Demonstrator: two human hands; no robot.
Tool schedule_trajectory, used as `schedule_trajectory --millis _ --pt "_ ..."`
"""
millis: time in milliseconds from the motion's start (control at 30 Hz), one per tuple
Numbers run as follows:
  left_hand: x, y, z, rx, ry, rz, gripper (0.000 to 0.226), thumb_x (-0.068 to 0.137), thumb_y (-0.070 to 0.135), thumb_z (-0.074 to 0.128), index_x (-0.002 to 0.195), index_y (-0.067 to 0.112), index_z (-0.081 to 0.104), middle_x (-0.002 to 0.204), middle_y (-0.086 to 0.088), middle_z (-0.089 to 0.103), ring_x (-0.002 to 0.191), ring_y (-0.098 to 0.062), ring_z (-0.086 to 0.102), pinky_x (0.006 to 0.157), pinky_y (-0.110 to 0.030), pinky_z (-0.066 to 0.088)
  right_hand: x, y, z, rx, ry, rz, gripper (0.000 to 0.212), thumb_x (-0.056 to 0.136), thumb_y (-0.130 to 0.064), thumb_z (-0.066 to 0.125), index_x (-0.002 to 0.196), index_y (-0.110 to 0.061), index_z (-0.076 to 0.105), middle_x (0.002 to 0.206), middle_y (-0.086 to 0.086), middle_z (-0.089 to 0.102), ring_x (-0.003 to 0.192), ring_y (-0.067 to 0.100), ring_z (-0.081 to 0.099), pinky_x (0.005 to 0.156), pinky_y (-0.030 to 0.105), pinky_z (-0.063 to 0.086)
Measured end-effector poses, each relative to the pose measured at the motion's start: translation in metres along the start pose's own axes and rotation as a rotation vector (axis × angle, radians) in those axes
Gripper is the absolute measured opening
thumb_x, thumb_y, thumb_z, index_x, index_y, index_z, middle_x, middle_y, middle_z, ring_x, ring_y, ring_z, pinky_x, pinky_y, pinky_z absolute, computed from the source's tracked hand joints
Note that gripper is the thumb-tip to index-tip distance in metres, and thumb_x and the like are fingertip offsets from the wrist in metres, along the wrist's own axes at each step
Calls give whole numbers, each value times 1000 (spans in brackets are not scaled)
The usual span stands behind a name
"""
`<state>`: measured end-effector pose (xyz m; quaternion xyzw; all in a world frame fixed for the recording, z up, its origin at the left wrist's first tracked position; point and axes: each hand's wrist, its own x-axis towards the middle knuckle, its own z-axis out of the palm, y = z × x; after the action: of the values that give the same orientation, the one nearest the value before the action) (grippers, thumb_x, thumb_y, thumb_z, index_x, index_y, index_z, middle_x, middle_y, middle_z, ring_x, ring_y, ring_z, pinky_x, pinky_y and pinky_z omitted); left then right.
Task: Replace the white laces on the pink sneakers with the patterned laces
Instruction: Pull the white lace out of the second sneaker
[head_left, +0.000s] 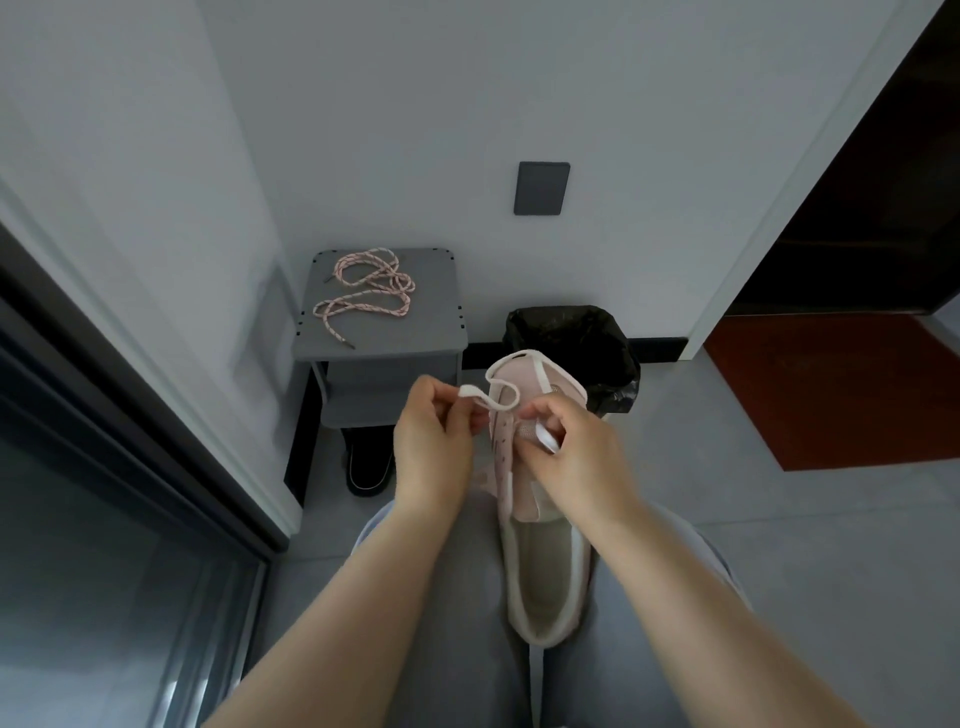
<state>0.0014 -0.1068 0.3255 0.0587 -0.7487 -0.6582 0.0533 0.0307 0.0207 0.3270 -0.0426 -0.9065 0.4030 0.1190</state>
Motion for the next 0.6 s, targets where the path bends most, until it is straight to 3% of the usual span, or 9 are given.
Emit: schedule_trajectory --millis 100,167,233,300,367,433,500,600 --pt "10 11 -9 96 -125 43 12 88 15 58 78 18 52 78 2 68 74 -8 66 71 -24 53 6 2 -10 117 33 8 31 80 -9 64 98 -33 55 61 -9 47 56 2 47 53 11 34" --pt "13 23 -13 184 -213 131 10 86 17 61 78 21 56 80 7 67 75 -4 63 68 -13 49 15 0 -25 132 30 -12 43 80 -9 65 112 -34 51 64 -7 49 56 2 47 54 11 35" --pt "15 37 -14 244 -314 244 7 84 15 63 81 21 59 81 10 66 75 0 61 67 -11 47 27 -4 -38 55 -63 -65 62 81 -16 67 131 -38 38 63 -8 48 57 1 48 56 11 37" --pt "14 47 -9 279 -419 331 6 83 14 65 82 19 62 81 10 66 76 1 60 69 -13 46 38 -10 -46 -72 -222 -95 69 82 -22 65 137 -43 30 64 -13 49 58 -2 49 55 9 37" --pt "12 48 -2 311 -478 360 7 81 15 67 78 21 63 79 13 63 77 5 56 69 -9 42 45 -15 -47 -206 -375 -122 48 85 -20 61 125 -42 47 70 -18 51 63 -2 50 56 11 34" --pt "12 42 2 298 -462 340 10 79 17 69 77 25 63 82 15 59 78 12 50 69 -2 38 48 -12 -48 -235 -433 -141 23 85 -13 59 100 -29 66 73 -14 57 66 4 53 56 18 36" --pt "11 32 3 281 -402 326 15 78 17 70 87 27 62 92 16 52 82 12 47 71 2 34 48 -5 -49 -95 -321 -141 16 83 -11 62 91 -21 72 76 -9 62 70 5 56 61 18 39" --pt "2 17 2 316 -334 201 50 76 25 73 118 28 46 102 9 42 86 0 44 71 -8 37 48 4 -56 245 1 21 9 85 -22 63 78 -25 68 80 -12 64 74 -1 59 72 25 48"
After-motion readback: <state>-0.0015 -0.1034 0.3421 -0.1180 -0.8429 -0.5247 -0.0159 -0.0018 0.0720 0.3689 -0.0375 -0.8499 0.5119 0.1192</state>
